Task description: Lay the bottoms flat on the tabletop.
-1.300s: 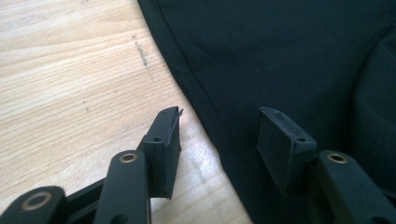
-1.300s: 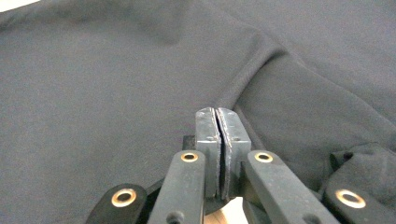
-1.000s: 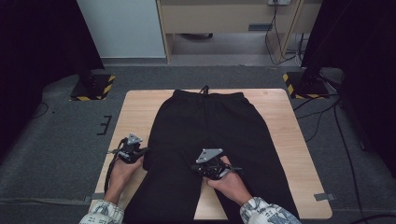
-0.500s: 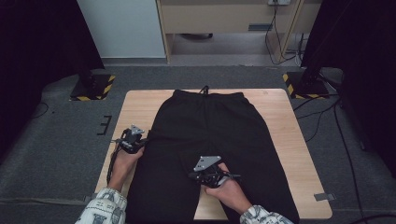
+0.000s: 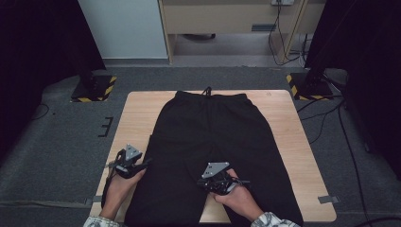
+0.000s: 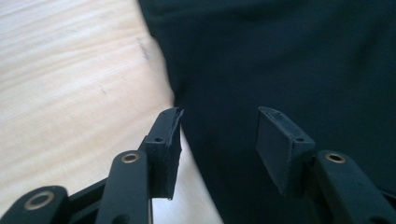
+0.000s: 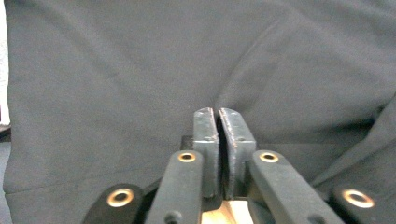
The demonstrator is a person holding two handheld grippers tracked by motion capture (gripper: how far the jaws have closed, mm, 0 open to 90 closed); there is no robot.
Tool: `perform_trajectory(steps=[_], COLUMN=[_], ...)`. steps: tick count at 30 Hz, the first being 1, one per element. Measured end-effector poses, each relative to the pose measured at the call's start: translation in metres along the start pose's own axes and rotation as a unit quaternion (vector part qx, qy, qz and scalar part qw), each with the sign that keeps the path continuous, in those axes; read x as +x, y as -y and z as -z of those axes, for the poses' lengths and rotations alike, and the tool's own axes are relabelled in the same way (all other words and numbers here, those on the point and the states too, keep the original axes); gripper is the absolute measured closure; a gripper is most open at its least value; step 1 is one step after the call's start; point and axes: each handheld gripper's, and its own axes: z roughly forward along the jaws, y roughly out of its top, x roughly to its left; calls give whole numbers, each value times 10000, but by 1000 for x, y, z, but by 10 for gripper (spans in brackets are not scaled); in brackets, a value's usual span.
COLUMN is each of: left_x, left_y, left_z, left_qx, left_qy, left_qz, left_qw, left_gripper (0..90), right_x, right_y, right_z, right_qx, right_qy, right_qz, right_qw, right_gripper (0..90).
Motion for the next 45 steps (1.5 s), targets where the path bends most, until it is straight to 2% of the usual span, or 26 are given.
perform_trajectory(steps=[2, 5, 7, 9, 11, 14, 17, 20, 24, 26, 27, 29, 31, 32, 34, 35, 36, 37, 40, 42, 43, 45], left_x=[-8, -18, -22, -24, -27, -35, -45, -54, -61, -61, -58, -49, -36, -29, -16, -11, -8, -6, -3, -1, -1, -1], left_y=[5, 14, 17, 19, 21, 25, 29, 34, 33, 28, 24, 12, -1, -8, -20, -24, -27, -29, -34, -34, -34, -34], left_z=[6, 7, 8, 10, 13, 19, 26, 32, 34, 31, 30, 27, 20, 13, -1, -8, -15, -20, -33, -40, -43, -48], left_qx=[29, 267, 361, 353, 381, 410, 441, 438, 504, 498, 387, 100, -135, -145, -115, -92, -129, -130, -125, -125, -92, 23], left_qy=[79, 160, 236, 270, 310, 407, 502, 718, 786, 576, 503, 382, 316, 277, 227, 226, 222, 200, 87, 122, 114, -17], left_qz=[-65, -279, -284, -264, -261, -244, -356, -235, -287, -461, -567, -536, -411, -408, -367, -301, -217, -197, -193, -32, 5, -101], left_qw=[9999, 9991, 9987, 9987, 9985, 9980, 9971, 9962, 9952, 9960, 9964, 9978, 9986, 9987, 9990, 9992, 9994, 9995, 9997, 9998, 9999, 9999], left_gripper=[483, 486, 489, 495, 507, 535, 579, 586, 554, 445, 388, 358, 315, 304, 276, 275, 275, 277, 275, 274, 274, 274], right_x=[1, -4, -13, -23, -33, -43, -51, -56, -60, -62, -64, -71, -84, -93, -113, -124, -136, -145, -170, -183, -187, -193], right_y=[0, -1, 0, 1, 3, 4, 6, 9, 12, 15, 17, 20, 23, 26, 32, 38, 45, 52, 70, 79, 82, 85], right_z=[3, 16, 26, 32, 35, 33, 28, 23, 26, 34, 39, 52, 68, 75, 89, 95, 102, 107, 116, 117, 116, 114], right_qx=[-96, -308, -447, -496, -543, -445, -341, -279, -362, -463, -514, -609, -742, -751, -683, -601, -514, -512, -330, -252, -218, -152], right_qy=[39, 217, 462, 744, 948, 1166, 1259, 1334, 1406, 1442, 1467, 1554, 1728, 1849, 2208, 2456, 2594, 2660, 2854, 2979, 2999, 3099], right_qz=[-80, -172, -278, -446, -560, -612, -715, -761, -847, -897, -927, -960, -1049, -1137, -1321, -1377, -1519, -1682, -1988, -2200, -2269, -2300], right_qw=[9999, 9991, 9975, 9950, 9924, 9903, 9889, 9877, 9858, 9844, 9835, 9813, 9766, 9733, 9639, 9577, 9524, 9478, 9370, 9286, 9263, 9224], right_gripper=[683, 552, 467, 408, 390, 375, 366, 357, 314, 278, 256, 208, 208, 218, 277, 335, 400, 423, 428, 427, 426, 449])
